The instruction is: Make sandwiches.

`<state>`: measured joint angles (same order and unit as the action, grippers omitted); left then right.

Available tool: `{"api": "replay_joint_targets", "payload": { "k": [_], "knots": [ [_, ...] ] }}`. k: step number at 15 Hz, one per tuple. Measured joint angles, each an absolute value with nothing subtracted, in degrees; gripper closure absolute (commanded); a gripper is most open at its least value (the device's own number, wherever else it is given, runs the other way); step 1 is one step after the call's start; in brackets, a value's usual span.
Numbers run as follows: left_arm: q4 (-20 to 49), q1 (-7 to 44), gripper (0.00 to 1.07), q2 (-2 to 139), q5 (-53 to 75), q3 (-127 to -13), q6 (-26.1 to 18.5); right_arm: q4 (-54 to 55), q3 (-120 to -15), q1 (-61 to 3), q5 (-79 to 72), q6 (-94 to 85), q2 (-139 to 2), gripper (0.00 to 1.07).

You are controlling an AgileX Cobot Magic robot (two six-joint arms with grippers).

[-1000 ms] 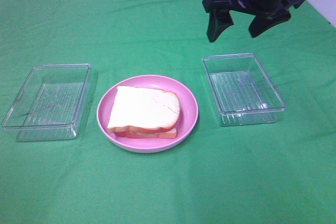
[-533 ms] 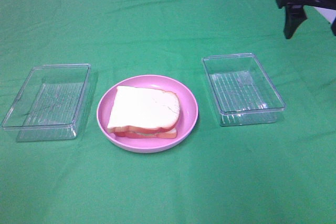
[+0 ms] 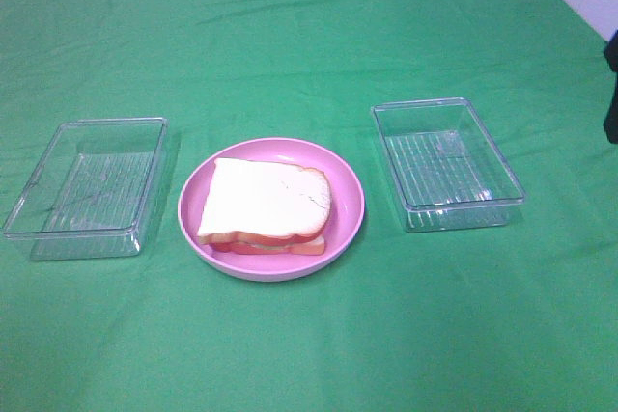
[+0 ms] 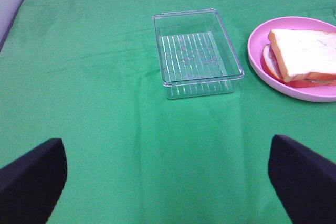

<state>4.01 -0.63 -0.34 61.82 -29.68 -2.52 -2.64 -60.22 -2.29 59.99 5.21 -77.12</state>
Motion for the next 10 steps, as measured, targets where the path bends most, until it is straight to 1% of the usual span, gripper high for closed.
{"api": "replay_joint_targets", "payload": {
  "k": [3, 5, 6, 8, 9, 10],
  "knots": [
    [4.01, -0.63, 0.09, -0.34, 61.82, -29.68, -2.52, -2.64, -45.66, -2.29, 54.37, 5.21, -59.93, 0.25],
    [4.01, -0.63, 0.09, -0.34, 61.82, -29.68, -2.52, -2.64, -38.16, -2.29, 53.69, 5.21, -49.05, 0.25],
    [4.01, -0.63, 0.09, -0.34, 61.82, -29.68, -2.52, -2.69, -36.73, -2.29, 53.57, 5.21, -46.87, 0.25],
    [4.01, -0.63, 0.09, -0.34, 61.82, -29.68, -2.52, -3.27, -30.77, -2.29, 53.57, 5.21, -37.18, 0.25],
    [4.01, -0.63, 0.09, -0.34, 61.82, -29.68, -2.52, -3.44, -26.64, -2.29, 53.51, 5.21, -28.19, 0.25],
    [4.01, -0.63, 0.09, -0.34, 61.82, -29.68, -2.52, -3.44, -26.41, -2.29, 53.00, 5.16, -24.01, 0.25]
  ]
}}
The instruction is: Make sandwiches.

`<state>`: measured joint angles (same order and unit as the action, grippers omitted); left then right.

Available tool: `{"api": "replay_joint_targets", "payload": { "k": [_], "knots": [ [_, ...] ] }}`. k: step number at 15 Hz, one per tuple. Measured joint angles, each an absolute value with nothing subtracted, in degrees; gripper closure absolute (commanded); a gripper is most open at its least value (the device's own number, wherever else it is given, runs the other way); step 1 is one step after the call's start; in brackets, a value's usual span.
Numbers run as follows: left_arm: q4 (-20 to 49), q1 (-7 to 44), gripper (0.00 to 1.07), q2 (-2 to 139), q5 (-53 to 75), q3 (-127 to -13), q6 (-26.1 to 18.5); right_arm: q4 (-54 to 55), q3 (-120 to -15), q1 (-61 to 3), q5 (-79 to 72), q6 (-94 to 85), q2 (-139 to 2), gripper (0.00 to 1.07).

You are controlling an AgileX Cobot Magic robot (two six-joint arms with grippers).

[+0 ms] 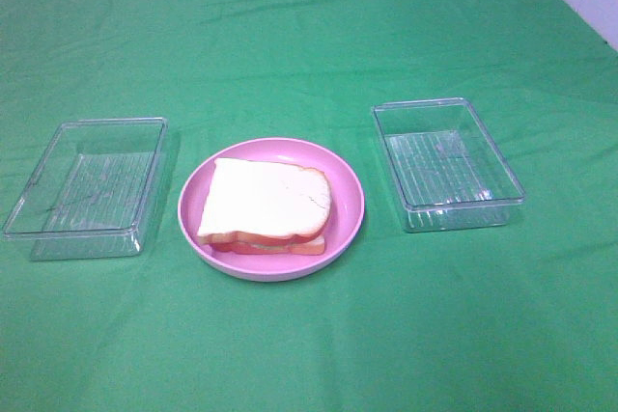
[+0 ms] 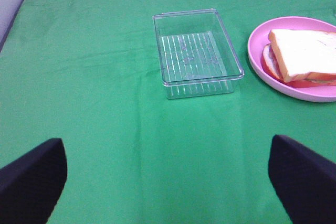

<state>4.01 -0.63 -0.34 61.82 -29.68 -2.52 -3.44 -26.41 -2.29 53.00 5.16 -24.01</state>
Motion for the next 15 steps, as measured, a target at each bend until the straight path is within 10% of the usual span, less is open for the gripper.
{"api": "replay_joint_targets", "payload": {
  "k": [15],
  "knots": [
    [4.01, -0.63, 0.09, -0.34, 61.82, -29.68, -2.52, -2.52, -26.07, -2.29, 63.14, 2.23, 0.17, 0.25]
  ]
}}
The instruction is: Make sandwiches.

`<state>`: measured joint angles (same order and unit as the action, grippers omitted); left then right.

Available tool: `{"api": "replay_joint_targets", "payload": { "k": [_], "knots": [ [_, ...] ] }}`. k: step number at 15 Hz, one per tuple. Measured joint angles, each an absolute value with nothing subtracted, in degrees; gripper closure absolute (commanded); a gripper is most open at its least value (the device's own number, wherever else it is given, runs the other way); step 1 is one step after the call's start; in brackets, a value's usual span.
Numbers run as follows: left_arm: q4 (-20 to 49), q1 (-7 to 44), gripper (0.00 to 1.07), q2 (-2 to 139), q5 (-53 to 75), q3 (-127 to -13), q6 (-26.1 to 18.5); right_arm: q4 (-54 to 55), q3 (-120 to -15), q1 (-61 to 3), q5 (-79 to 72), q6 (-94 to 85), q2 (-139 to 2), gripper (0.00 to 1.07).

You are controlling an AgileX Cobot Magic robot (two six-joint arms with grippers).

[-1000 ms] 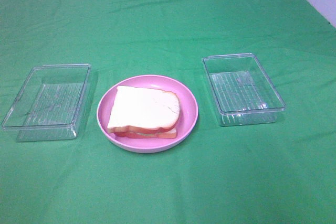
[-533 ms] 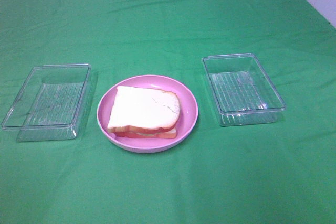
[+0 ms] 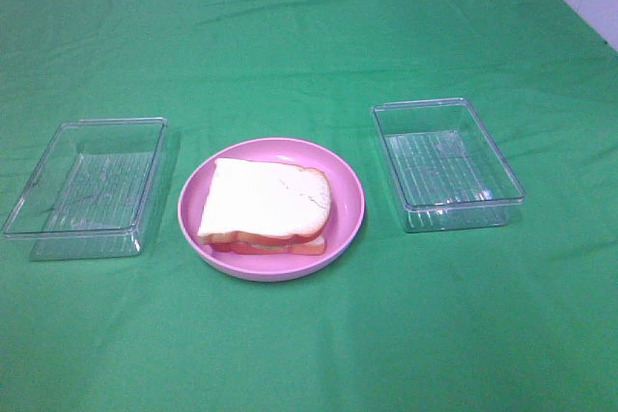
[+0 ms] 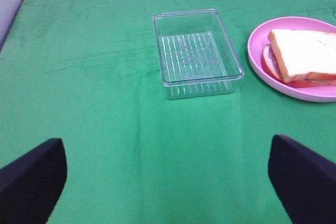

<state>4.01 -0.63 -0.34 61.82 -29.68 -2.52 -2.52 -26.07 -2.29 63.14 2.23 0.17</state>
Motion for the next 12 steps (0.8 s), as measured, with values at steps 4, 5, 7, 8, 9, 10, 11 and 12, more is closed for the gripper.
{"api": "replay_joint_targets", "payload": {
  "k": [4, 5, 7, 8, 9, 10, 11, 12],
  "knots": [
    [4.01, -0.63, 0.09, -0.34, 61.82, -29.68, -2.52, 2.52, -26.07, -2.29, 63.14, -1.15, 0.17, 0.25],
    [4.07, -0.63, 0.09, -0.34, 61.82, -29.68, -2.52, 2.64, -26.07, -2.29, 63.14, -1.38, 0.17, 0.25],
    [4.18, -0.63, 0.09, -0.34, 61.82, -29.68, -2.52, 2.86, -26.07, -2.29, 63.14, -1.43, 0.17, 0.25],
    [4.18, -0.63, 0.09, -0.34, 61.82, -29.68, -2.52, 2.86, -26.07, -2.29, 63.14, -1.43, 0.17, 0.25],
    [4.18, -0.63, 0.09, -0.34, 61.82, -29.68, -2.52, 2.86, -26.07, -2.29, 63.14, -1.43, 0.17, 0.25],
    [4.18, -0.63, 0.09, -0.34, 61.82, -29.68, -2.52, 2.86, -26.07, -2.29, 63.14, -1.43, 0.17, 0.25],
    [4.18, -0.63, 0.09, -0.34, 61.82, -29.68, -2.52, 2.86, -26.07, -2.29, 63.14, -1.43, 0.17, 0.25],
    [4.18, -0.63, 0.09, -0.34, 61.82, -29.68, -2.52, 2.86, -26.07, -2.29, 63.14, -1.43, 0.17, 0.25]
  ]
}}
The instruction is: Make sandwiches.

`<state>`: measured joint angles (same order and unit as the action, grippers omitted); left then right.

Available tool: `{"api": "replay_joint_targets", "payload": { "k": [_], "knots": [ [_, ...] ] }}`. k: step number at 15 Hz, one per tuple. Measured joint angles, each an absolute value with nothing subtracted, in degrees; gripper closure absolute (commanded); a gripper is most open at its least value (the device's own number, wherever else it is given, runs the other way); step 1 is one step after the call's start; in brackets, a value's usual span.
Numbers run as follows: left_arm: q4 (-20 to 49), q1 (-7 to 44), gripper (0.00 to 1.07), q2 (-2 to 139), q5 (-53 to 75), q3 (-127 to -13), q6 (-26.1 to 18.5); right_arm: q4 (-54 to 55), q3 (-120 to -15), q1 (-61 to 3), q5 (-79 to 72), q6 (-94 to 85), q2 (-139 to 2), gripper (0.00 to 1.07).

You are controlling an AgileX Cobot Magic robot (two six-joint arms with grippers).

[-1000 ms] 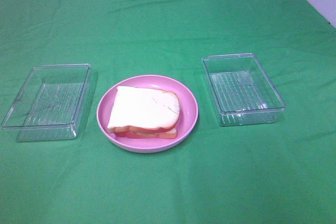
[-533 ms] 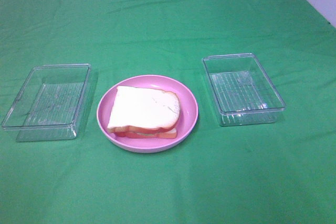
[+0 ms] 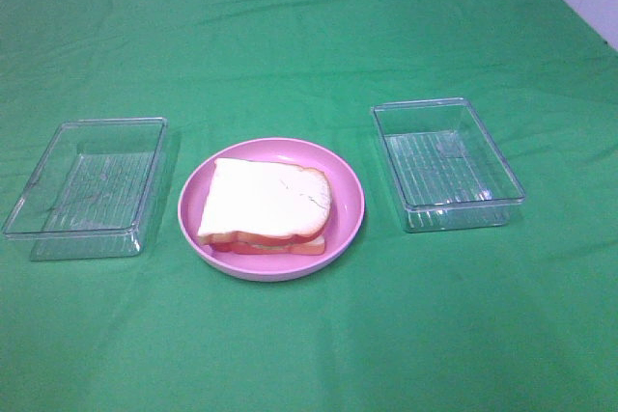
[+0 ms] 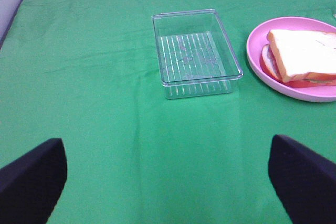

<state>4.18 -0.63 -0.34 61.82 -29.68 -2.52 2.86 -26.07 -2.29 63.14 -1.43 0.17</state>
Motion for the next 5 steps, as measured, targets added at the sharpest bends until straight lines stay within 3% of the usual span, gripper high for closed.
{"api": "replay_joint_targets", "payload": {
  "k": [5],
  "knots": [
    [4.18, -0.63, 0.09, -0.34, 61.82, -29.68, -2.52, 2.92, -26.07, -2.29, 63.14, -1.43, 0.17, 0.26]
  ]
}}
